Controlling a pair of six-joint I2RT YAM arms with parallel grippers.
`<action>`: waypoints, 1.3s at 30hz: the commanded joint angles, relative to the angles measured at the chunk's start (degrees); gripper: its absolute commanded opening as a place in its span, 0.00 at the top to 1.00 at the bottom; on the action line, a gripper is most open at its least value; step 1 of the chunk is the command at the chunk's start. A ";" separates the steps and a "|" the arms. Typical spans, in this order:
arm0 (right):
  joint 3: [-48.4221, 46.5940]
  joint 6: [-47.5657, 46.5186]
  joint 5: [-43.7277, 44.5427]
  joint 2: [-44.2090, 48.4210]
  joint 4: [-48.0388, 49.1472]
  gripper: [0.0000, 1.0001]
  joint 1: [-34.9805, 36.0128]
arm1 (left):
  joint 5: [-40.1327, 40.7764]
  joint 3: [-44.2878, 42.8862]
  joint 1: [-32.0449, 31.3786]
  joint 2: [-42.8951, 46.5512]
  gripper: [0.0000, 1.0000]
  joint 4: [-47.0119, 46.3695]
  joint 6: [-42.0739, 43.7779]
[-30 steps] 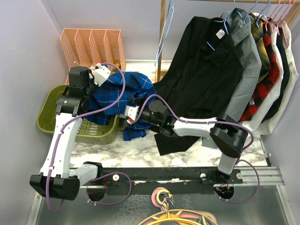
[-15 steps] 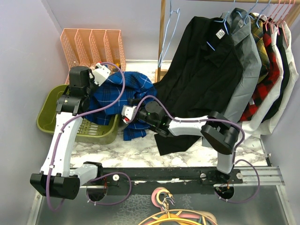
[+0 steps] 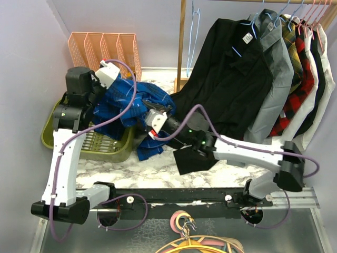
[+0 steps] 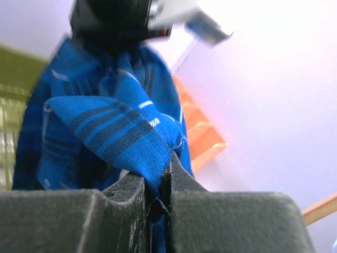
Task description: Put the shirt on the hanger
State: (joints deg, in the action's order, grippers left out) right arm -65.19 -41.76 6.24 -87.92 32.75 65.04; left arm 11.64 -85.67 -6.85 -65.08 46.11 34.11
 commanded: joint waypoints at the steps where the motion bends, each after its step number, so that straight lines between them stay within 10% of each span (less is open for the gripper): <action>1: -7.38 1.13 5.18 7.81 -12.86 0.99 6.17 | -9.29 -9.49 0.10 -0.26 1.00 6.12 -2.10; 12: -24.71 13.91 17.48 15.90 -34.65 0.99 12.26 | -28.04 -18.88 -1.45 -5.50 1.00 12.88 -2.47; 17: -9.99 22.54 18.53 25.18 -28.72 0.99 8.11 | -34.75 -9.04 -1.50 -7.46 1.00 5.64 -5.36; 22: 3.86 41.37 5.01 30.34 -28.86 0.99 -10.44 | -40.43 -1.05 -2.60 -15.87 1.00 0.09 -10.99; 33: 20.54 54.52 -14.81 20.71 -16.38 0.98 -21.94 | -31.66 -2.98 -3.87 -25.44 1.00 3.26 -10.02; 37: 19.39 55.04 -16.56 18.48 -16.21 0.90 -23.77 | -28.92 -6.06 -3.87 -24.18 0.68 9.07 -9.22; 39: 18.60 56.26 -17.14 16.98 -17.03 0.88 -25.74 | -27.23 -6.98 -3.87 -21.52 0.10 10.39 -8.33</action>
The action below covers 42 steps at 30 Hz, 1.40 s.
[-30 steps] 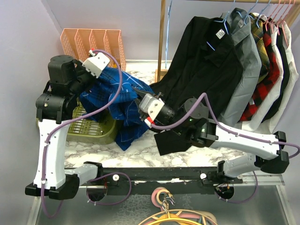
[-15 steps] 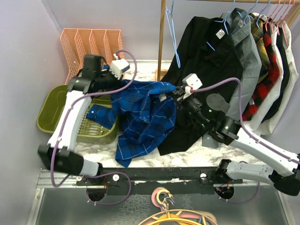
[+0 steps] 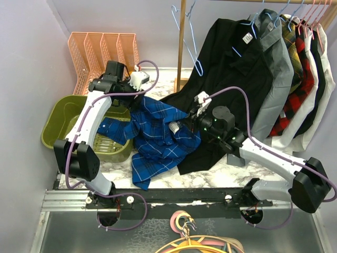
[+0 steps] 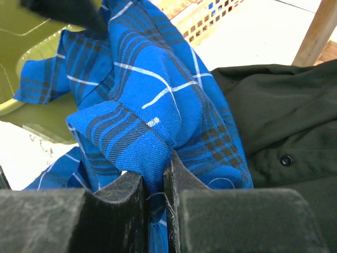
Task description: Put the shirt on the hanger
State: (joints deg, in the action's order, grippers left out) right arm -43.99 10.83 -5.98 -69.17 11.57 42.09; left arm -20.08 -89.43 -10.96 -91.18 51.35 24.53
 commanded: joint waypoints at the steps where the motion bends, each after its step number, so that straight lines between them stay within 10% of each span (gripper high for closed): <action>1: -3.18 4.59 -5.04 -2.65 3.27 0.88 -4.14 | 5.81 -3.66 0.24 5.85 0.02 5.75 1.89; 12: -6.42 11.76 -7.42 -12.97 -0.91 0.86 -15.25 | 0.31 -9.88 -3.07 14.46 0.01 19.97 14.36; 23: -8.37 10.10 -8.86 -14.80 -3.23 0.77 -16.09 | 21.47 1.04 -32.40 11.45 0.01 13.67 13.29; 36: -5.36 9.79 -10.68 -11.01 -3.40 0.76 -16.16 | 27.49 19.45 -35.10 10.88 0.01 -2.58 24.43; 39: -5.43 9.77 -11.31 -10.82 -3.62 0.79 -16.16 | 30.43 21.98 -35.17 10.05 0.24 -7.65 24.37; 42: -5.27 9.96 -11.78 -10.69 -3.75 0.80 -16.16 | 31.65 21.76 -35.10 8.41 0.71 -9.69 22.38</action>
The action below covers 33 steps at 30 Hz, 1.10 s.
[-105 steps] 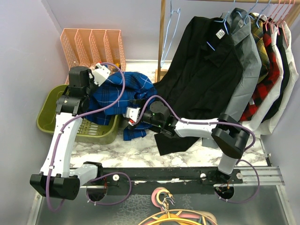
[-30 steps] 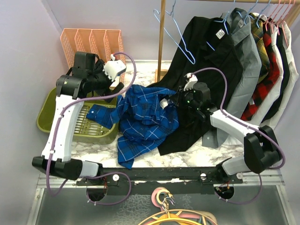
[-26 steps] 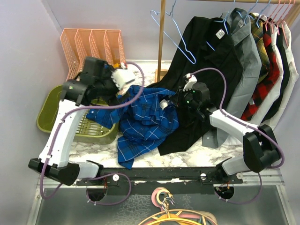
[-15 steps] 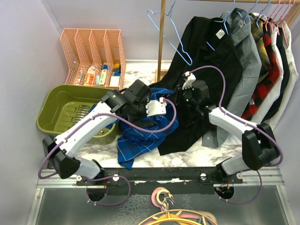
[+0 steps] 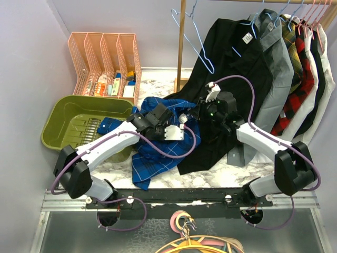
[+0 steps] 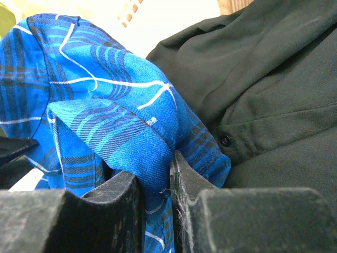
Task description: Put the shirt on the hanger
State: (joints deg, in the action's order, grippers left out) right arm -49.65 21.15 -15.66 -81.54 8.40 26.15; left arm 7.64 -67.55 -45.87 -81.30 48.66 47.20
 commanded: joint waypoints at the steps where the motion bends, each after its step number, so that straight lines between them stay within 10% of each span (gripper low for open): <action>1: 0.50 -0.39 -2.36 1.81 -0.65 0.80 -0.25 | 4.71 0.14 -0.19 -1.90 0.93 -7.85 -0.72; 11: 1.12 -2.20 -2.22 3.82 -4.02 0.96 -0.22 | 9.06 -1.96 0.02 4.83 1.00 -12.64 -0.40; 20: -2.53 -3.46 -3.34 9.76 -10.75 0.99 -0.23 | 6.85 -21.01 8.63 10.44 1.00 -8.88 -4.24; 33: -20.03 -2.60 -27.83 22.71 -20.04 0.99 -0.23 | -1.21 -50.28 16.49 9.72 1.00 2.18 -12.11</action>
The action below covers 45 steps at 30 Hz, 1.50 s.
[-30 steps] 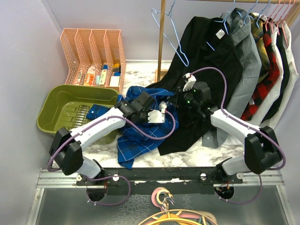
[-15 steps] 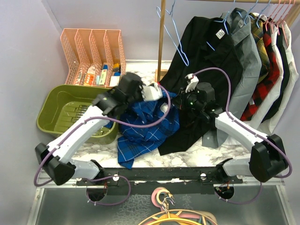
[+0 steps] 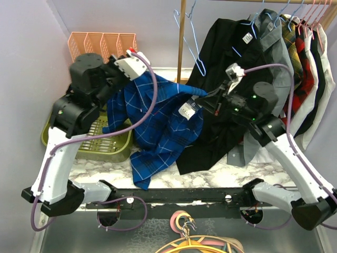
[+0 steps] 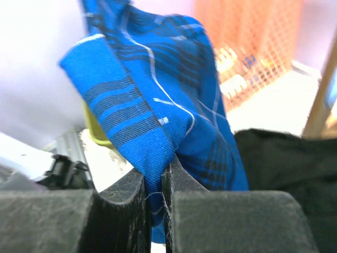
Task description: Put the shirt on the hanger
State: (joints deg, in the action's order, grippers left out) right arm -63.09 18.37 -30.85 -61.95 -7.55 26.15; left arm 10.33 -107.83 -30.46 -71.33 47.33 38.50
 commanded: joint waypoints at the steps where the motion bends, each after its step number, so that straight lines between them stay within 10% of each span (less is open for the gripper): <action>1: -7.50 0.77 -14.56 3.35 -4.80 0.99 -0.24 | -4.93 -12.67 1.24 -0.63 1.00 4.87 -3.90; 12: 13.63 7.21 -19.95 1.84 -2.17 0.99 -0.22 | -8.07 7.63 0.69 -2.91 1.00 -7.36 -10.00; 19: 22.47 3.69 -6.86 1.96 3.02 0.88 -0.23 | -18.97 13.38 0.74 -13.42 1.00 -15.39 -15.11; 24: 19.07 1.39 0.48 -1.87 3.39 0.43 -0.22 | -17.56 10.44 0.75 -24.05 1.00 -18.63 -15.14; 26: 17.62 0.97 3.13 -2.49 2.34 0.04 -0.23 | -17.24 8.31 0.74 -28.40 1.00 -17.89 -15.84; 31: 17.46 -1.01 11.98 1.37 0.82 0.01 -0.22 | -15.67 3.01 0.76 -33.40 0.98 -13.81 -19.13; 34: 17.94 -2.26 16.03 6.76 1.58 0.01 -0.22 | -14.61 -0.50 0.75 -33.47 0.60 -8.31 -19.25; 36: 18.11 -3.89 16.73 10.86 3.35 0.01 -0.22 | -11.95 -0.33 0.73 -32.00 0.05 -5.92 -19.26; 45: 0.60 -10.27 31.09 7.57 1.85 0.01 -0.22 | -3.91 18.92 0.75 -16.17 0.01 -8.53 -16.28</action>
State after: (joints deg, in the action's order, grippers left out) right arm -51.29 13.91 -10.81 -46.39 -5.10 26.13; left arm 2.00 -95.59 -29.74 -94.11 39.57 20.80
